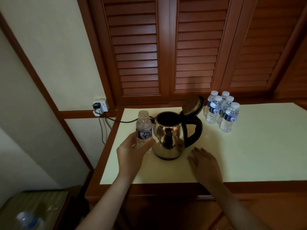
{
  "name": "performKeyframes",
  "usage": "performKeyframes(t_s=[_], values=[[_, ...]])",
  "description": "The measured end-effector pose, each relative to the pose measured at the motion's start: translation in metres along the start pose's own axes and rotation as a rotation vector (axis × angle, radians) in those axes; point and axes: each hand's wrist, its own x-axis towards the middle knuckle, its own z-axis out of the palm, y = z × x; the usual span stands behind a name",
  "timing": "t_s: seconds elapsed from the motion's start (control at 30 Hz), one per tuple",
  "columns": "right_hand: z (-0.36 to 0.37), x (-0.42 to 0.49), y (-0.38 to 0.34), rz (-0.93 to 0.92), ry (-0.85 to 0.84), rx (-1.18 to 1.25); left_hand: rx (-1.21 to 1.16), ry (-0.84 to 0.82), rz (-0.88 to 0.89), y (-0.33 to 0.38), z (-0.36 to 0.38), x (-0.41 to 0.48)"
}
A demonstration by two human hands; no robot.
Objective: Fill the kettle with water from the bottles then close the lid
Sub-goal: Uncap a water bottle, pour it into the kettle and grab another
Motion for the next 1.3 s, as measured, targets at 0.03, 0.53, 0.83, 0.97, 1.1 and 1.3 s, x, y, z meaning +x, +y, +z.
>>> performKeyframes(t_s=[0.03, 0.53, 0.83, 0.97, 1.1, 1.3], values=[[0.000, 0.000, 0.000, -0.002, 0.001, 0.002, 0.017, 0.009, 0.002, 0.000, -0.002, 0.005], [0.009, 0.002, 0.007, -0.027, 0.067, 0.039, 0.462, -0.092, 0.339, 0.019, -0.032, 0.094], [0.012, 0.004, 0.010, -0.017, 0.081, 0.037, 0.635, -0.156, 0.432, 0.022, -0.034, 0.118], [0.012, 0.003, 0.008, -0.009, 0.087, 0.041, 0.725, -0.176, 0.472, 0.023, -0.032, 0.119], [0.010, 0.002, 0.007, -0.006, 0.086, 0.025, 0.774, -0.185, 0.506, 0.026, -0.031, 0.117], [0.011, 0.002, 0.008, -0.008, 0.074, 0.015, 0.790, -0.184, 0.543, 0.031, -0.034, 0.120]])
